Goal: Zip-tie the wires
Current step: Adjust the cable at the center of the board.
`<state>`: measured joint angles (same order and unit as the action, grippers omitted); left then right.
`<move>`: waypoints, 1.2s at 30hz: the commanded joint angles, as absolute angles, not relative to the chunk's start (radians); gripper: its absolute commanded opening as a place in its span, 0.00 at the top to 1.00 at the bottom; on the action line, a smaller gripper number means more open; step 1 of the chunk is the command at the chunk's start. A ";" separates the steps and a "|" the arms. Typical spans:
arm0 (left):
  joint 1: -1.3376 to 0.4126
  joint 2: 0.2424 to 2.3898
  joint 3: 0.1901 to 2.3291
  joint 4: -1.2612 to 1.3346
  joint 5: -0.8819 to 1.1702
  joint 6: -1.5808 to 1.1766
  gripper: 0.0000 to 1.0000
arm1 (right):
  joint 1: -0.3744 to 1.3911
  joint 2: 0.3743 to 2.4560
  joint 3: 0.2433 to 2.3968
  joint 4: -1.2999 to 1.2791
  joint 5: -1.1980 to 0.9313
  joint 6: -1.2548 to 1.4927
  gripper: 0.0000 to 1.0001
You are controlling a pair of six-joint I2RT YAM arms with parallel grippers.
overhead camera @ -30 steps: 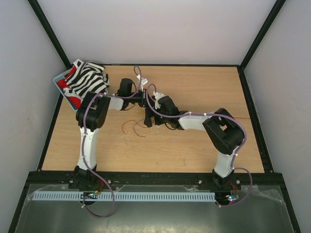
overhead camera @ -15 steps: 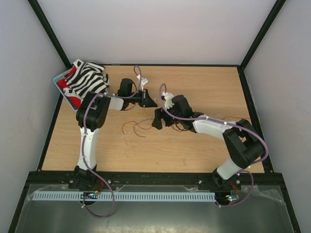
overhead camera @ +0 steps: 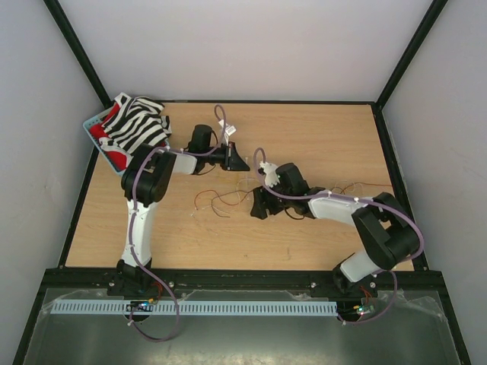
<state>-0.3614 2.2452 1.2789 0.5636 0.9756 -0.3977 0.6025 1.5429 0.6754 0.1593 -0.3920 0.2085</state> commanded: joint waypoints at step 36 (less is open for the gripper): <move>-0.370 2.219 1.267 0.588 1.079 -0.417 1.00 | 0.805 1.594 0.674 0.355 -0.397 0.278 0.11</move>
